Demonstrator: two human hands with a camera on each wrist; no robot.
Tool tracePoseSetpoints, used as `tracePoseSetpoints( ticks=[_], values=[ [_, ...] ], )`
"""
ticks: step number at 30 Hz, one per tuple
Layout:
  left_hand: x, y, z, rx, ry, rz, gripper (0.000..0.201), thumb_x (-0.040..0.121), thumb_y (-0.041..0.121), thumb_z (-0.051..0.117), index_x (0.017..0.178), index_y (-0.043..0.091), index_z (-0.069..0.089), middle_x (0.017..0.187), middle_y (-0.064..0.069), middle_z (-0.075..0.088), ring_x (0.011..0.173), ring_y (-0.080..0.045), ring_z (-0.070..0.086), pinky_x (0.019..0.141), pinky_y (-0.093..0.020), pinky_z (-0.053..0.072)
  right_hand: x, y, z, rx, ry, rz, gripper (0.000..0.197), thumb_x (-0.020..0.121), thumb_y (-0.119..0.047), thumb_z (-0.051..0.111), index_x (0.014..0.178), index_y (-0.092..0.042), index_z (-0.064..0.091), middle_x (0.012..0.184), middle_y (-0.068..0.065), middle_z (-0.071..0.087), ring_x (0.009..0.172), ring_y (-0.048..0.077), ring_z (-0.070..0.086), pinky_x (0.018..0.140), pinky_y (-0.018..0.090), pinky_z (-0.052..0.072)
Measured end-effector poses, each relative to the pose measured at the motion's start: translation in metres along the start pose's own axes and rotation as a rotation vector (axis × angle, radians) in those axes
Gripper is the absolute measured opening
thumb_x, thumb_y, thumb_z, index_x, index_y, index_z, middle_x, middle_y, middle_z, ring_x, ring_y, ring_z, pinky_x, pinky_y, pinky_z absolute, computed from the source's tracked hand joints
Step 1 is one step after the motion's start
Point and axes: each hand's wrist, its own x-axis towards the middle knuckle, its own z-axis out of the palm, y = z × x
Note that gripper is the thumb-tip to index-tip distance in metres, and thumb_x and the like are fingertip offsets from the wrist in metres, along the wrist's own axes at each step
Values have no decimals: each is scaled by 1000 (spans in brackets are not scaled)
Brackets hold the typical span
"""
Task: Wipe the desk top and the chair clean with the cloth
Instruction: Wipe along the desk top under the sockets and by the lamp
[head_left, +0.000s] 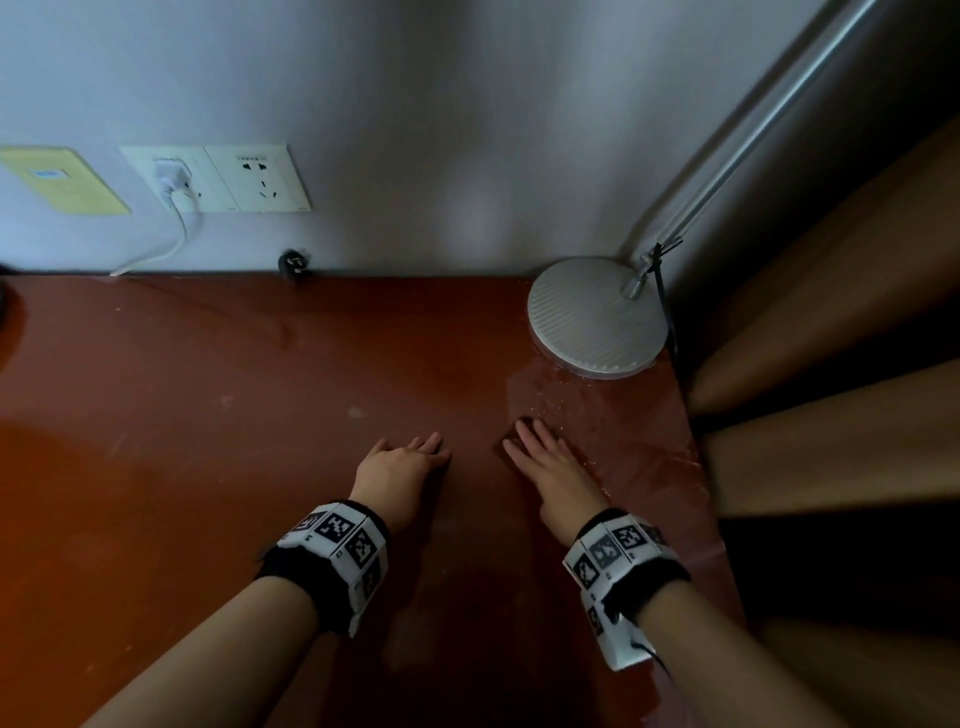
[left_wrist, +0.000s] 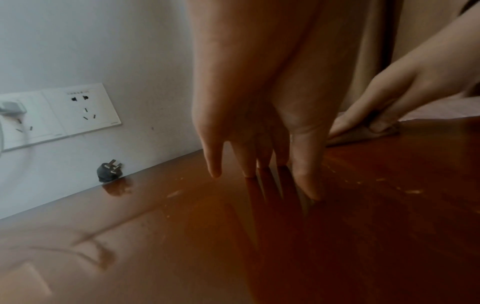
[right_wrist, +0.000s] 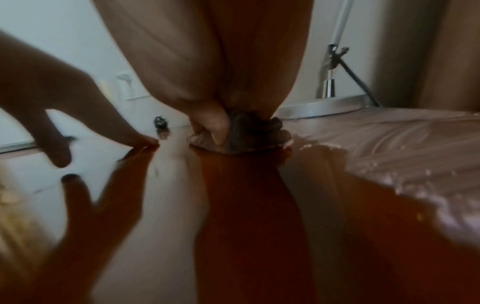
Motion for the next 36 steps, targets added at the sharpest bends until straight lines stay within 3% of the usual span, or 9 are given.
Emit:
tracePoseSetpoints(
  ticks=[3,8,11,15,18,22,25,31,36],
  values=[
    [4,-3,3,-1,13,10,75,90,-8,35,151,30,15,159,6,1,145,-11,14,119,-38,8,-6,-17,3,33,-20,-1,85,82,8,46,150,-20,4,157,5,-14,141,24,-21,116,38,-8],
    [6,-4,8,-24,17,15,64,97,8,41,151,29,13,159,6,0,145,-11,14,119,-37,10,-44,-66,49,6,-2,-373,64,84,-1,40,145,-15,31,156,9,10,134,24,-14,116,42,-4],
    [3,-3,7,-29,30,13,67,96,4,40,152,29,13,159,6,0,145,-11,13,119,-37,10,-30,-46,37,33,-93,-328,72,86,6,39,149,-18,14,157,5,-7,137,22,-24,107,30,-23],
    [-2,-2,1,-36,21,14,79,88,-12,34,151,30,15,159,8,1,145,-10,14,119,-37,10,13,7,-2,-49,27,-15,87,81,12,44,150,-23,4,157,3,-13,144,22,-14,116,35,-5],
    [5,-4,-9,-38,16,10,73,89,-7,37,150,31,21,159,9,6,140,-12,28,119,-36,11,25,14,-12,10,58,86,86,82,9,46,150,-23,4,157,2,-12,143,21,-15,117,34,-5],
    [27,-2,-22,-28,45,26,62,96,19,47,151,27,19,160,3,6,145,-16,16,118,-41,11,13,-19,4,-59,-14,-110,81,84,8,42,150,-20,5,156,4,-15,143,25,-17,115,37,-10],
    [38,3,-16,-55,51,5,84,88,34,61,152,26,7,159,2,-11,147,-17,3,117,-42,8,17,-7,-5,-49,-53,-151,80,85,8,41,150,-22,7,156,2,-13,143,20,-16,115,33,-9],
    [43,3,-6,-46,33,-54,100,81,42,69,152,26,0,159,-1,-13,147,-16,-1,118,-42,5,51,29,-33,-27,28,194,81,84,6,40,150,-24,3,157,1,-14,144,21,-13,116,38,-2],
    [49,16,-11,-46,60,-106,78,92,24,54,152,21,4,159,-8,-7,147,-21,2,118,-42,8,51,-10,-12,-78,5,-86,75,89,5,38,150,-20,4,157,3,-14,143,22,-16,116,37,-8]
  ],
)
